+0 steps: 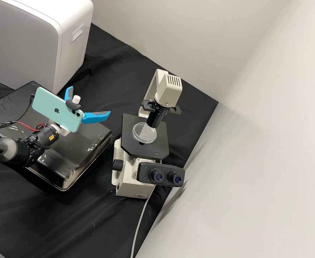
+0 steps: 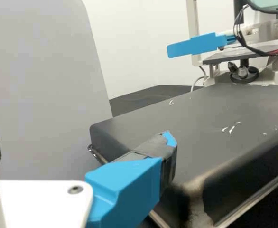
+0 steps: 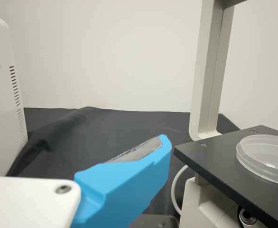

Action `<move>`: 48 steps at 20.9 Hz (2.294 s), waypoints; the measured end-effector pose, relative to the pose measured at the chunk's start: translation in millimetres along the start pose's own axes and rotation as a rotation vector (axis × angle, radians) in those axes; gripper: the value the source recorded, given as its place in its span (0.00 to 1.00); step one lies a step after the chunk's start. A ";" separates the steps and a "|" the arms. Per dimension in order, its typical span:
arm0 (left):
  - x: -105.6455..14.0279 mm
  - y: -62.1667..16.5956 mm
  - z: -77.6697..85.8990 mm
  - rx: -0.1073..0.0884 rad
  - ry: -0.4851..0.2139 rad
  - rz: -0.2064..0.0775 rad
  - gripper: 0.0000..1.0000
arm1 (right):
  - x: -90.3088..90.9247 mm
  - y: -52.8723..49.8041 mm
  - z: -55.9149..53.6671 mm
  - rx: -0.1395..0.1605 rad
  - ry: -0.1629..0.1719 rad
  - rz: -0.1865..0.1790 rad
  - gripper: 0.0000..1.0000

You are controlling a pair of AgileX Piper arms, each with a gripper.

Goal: Place the petri dish on the bench

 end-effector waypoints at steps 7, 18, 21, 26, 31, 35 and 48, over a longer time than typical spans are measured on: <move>-3.1 0.0 2.2 0.007 -0.014 0.002 1.00 | 0.0 0.0 0.0 0.000 0.000 0.000 1.00; -3.3 -0.2 2.1 0.007 -0.014 0.001 1.00 | 0.8 17.9 30.1 0.021 -0.084 0.064 1.00; -3.3 -0.2 2.1 0.007 -0.014 0.001 1.00 | 0.6 23.0 41.3 0.017 -0.105 0.077 1.00; -3.2 -0.2 1.5 0.007 -0.010 0.002 1.00 | 1.8 30.9 59.4 0.018 -0.136 0.100 1.00; -3.2 -0.2 1.5 0.007 -0.010 0.002 1.00 | 4.4 39.9 73.4 0.014 -0.157 0.139 1.00; -3.2 -0.2 1.5 0.007 -0.010 0.002 1.00 | 4.0 46.2 77.9 0.012 -0.165 0.162 1.00; -3.2 -0.2 1.5 0.007 -0.010 0.002 1.00 | 15.1 60.5 104.0 0.010 -0.216 0.202 1.00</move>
